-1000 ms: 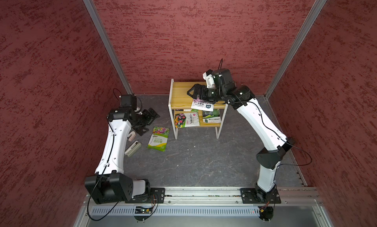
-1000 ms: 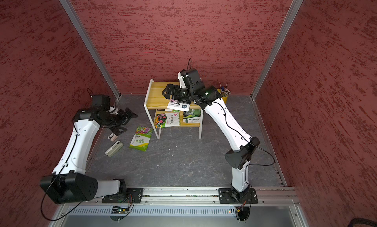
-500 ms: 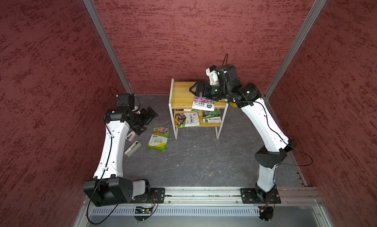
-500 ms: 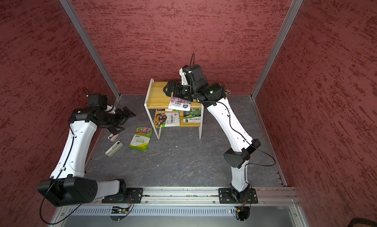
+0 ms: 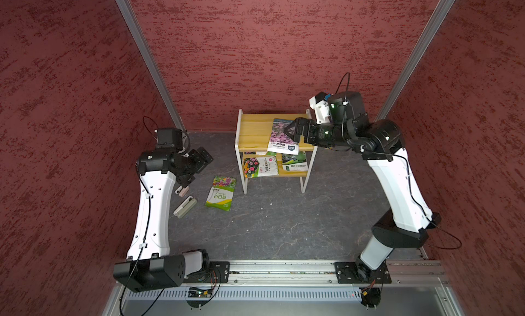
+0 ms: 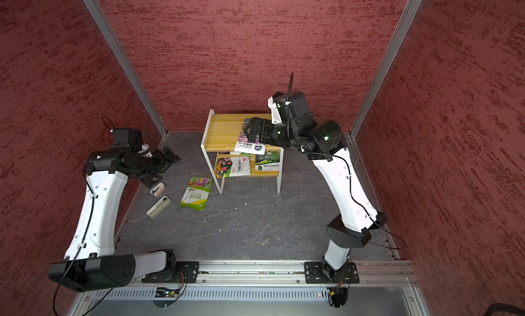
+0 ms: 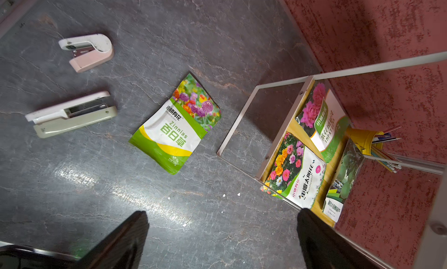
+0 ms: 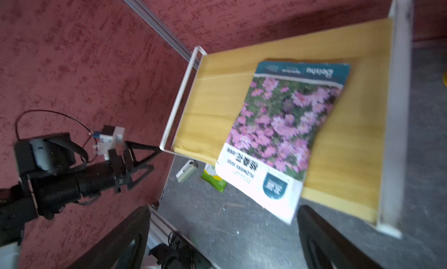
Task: Take the seed bag off the shelf
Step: Pick up the seed packet from the shelf.
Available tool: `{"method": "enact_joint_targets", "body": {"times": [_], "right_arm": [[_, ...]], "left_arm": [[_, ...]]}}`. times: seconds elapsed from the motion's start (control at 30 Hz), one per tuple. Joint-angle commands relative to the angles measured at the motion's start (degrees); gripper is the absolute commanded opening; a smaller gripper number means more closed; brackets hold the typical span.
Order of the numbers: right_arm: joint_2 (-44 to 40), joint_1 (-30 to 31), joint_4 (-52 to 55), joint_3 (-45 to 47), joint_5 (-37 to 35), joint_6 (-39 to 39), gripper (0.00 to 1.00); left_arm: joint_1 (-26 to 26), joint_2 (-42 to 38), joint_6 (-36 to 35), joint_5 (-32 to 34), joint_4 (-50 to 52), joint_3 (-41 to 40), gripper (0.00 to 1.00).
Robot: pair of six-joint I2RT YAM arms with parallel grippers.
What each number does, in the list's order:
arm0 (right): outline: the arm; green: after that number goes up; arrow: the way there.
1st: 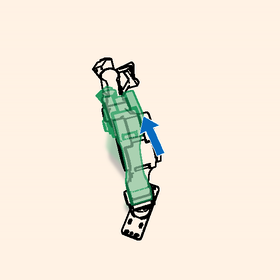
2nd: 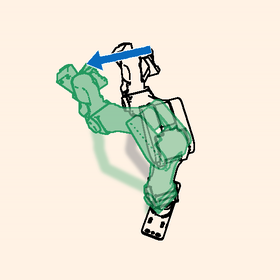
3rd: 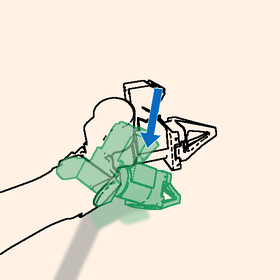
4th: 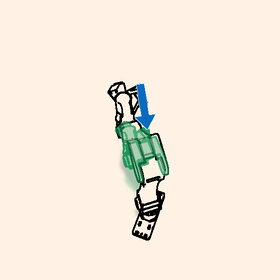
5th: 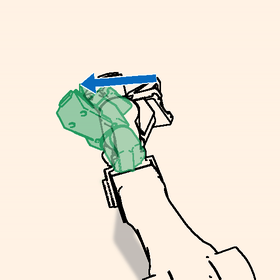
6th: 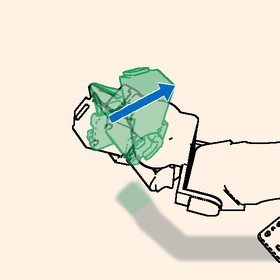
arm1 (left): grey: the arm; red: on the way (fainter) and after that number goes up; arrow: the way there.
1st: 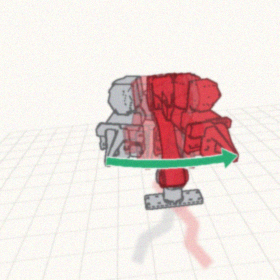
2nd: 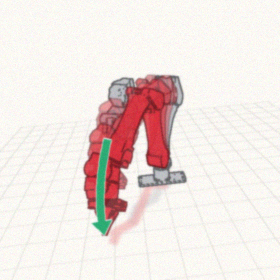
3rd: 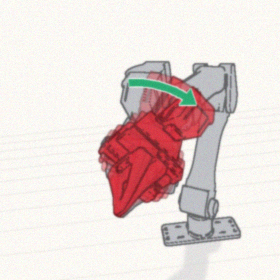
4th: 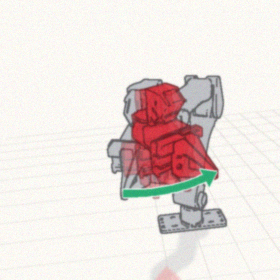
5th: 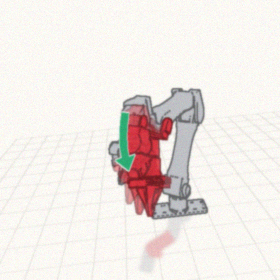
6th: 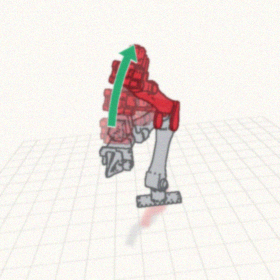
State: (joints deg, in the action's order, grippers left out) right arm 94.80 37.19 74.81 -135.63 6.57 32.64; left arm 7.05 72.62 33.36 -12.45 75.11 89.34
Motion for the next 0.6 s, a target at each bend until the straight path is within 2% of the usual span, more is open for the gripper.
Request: {"method": "enact_joint_targets", "body": {"times": [0.0, 0.13, 0.23, 0.57], "right_arm": [[-6.97, 0.07, -1.91, 10.37, -2.02, 0.93, 0.98], [-15.36, -0.02, -11.04, 26.02, -0.77, 5.29, 0.98], [-18.4, -0.01, -16.9, 33.41, -0.25, 7.74, 0.98], [-16.43, 0.06, -28.32, 38.85, 3.37, 8.93, 0.98]], "left_arm": [[-0.72, -0.79, -1.08, 0.76, 0.53, 0.07, 1.0], [-2.37, -0.93, 0.27, 0.8, 0.35, -0.48, 1.0], [-3.61, -0.81, 0.83, 1.25, 0.56, -0.31, 1.0], [-5.96, 0.45, 0.99, 2.93, 2.16, 1.55, 1.0]]}}
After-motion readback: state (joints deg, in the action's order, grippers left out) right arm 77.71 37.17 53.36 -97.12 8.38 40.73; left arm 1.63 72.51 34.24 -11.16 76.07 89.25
